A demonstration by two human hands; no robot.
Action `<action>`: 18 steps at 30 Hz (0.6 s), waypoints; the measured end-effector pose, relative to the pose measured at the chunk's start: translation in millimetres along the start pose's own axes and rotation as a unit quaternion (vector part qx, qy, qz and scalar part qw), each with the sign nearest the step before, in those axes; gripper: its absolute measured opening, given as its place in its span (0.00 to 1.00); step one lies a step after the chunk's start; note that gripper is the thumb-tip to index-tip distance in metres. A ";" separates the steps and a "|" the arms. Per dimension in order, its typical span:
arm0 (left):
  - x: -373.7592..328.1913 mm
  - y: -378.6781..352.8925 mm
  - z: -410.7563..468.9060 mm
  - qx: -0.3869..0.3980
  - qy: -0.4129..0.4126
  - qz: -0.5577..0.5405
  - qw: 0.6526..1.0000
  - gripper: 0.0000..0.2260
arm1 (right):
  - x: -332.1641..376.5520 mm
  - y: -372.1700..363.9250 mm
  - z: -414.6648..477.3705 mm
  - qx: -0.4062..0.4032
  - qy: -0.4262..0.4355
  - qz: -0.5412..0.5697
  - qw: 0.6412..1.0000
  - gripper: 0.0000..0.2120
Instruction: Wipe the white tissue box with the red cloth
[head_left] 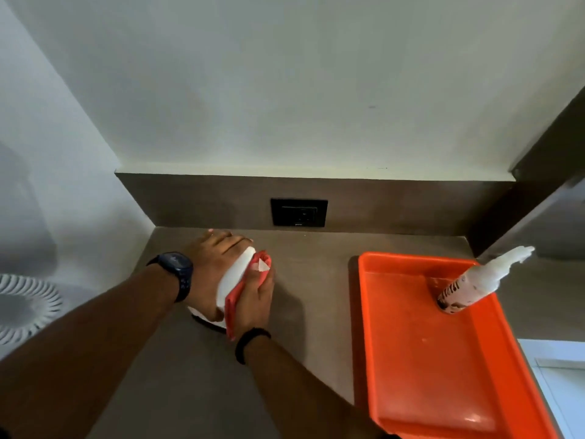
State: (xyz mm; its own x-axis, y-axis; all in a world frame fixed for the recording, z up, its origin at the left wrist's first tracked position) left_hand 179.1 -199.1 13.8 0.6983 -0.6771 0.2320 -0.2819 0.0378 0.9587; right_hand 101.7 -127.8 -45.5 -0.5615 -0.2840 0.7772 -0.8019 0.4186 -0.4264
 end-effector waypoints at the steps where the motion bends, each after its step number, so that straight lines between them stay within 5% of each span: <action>1: 0.0 -1.0 0.7 -0.007 -0.006 -0.004 1.000 0.56 | -1.0 -1.2 -1.8 -0.002 0.006 0.014 1.000 0.37; 5: 3.4 -7.7 0.5 -0.003 -0.017 0.006 1.000 0.56 | -1.2 -0.5 -5.9 0.001 0.060 -0.046 0.997 0.18; 12: 3.8 -6.8 -0.3 0.022 0.012 0.026 0.999 0.58 | 2.3 0.0 -0.5 0.004 0.016 -0.002 1.000 0.43; 18: 3.5 -1.7 -1.1 0.036 0.017 0.022 0.999 0.59 | 1.6 3.0 3.8 -0.013 0.008 -0.003 1.000 0.35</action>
State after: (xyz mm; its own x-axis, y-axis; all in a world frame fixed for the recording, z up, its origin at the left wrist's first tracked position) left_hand 182.7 -200.7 13.2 0.7053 -0.6512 0.2802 -0.3587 0.0131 0.9333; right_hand 97.6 -130.3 -47.3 -0.5523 -0.2724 0.7879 -0.8001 0.4386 -0.4093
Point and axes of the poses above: each hand's wrist, its own z-axis towards the middle knuckle, its own y-axis out of the back of the hand, x = y × z, the point moved 6 cm from there along z, towards the middle knuckle, and after that the axes turned 12 degrees about z, right-handed, at the moved point
